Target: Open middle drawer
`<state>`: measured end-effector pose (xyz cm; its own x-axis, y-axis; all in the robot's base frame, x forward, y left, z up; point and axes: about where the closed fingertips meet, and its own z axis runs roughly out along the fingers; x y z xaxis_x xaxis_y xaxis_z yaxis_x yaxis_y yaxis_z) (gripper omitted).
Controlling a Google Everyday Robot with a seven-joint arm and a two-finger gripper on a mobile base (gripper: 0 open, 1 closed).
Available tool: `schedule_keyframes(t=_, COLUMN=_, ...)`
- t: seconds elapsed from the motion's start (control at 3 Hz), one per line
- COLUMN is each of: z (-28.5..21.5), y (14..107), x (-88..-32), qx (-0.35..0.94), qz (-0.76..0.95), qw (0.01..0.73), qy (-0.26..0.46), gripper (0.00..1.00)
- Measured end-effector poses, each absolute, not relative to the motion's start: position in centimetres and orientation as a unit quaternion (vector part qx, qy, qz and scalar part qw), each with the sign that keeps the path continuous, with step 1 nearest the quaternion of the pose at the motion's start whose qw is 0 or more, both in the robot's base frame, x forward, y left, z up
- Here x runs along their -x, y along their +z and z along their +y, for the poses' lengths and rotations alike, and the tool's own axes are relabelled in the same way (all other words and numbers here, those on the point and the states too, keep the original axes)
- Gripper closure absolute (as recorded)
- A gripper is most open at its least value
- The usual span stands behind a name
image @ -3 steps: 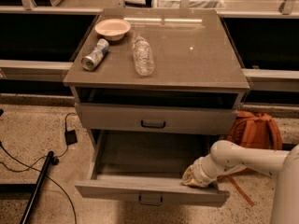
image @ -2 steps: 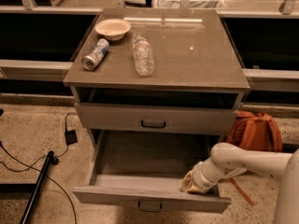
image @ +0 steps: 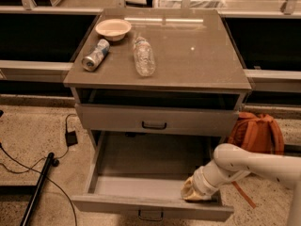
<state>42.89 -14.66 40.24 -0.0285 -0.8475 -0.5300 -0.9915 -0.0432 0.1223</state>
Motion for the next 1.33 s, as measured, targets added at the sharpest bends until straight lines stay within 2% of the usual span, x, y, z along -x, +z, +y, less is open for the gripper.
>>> schedule_keyframes(t=0.33, z=-14.3, y=40.7, x=-42.3, qx=0.682, qz=0.671, qw=0.147, qy=0.251, gripper=1.0)
schedule_keyframes(t=1.0, z=-11.8, y=45.2, x=-38.3, qx=0.678, qz=0.642, qw=0.158, qy=0.321, gripper=1.0)
schedule_keyframes(t=1.33, z=-11.6, y=48.4, x=-39.0, qx=0.667, qz=0.637, qw=0.206, qy=0.327, gripper=1.0)
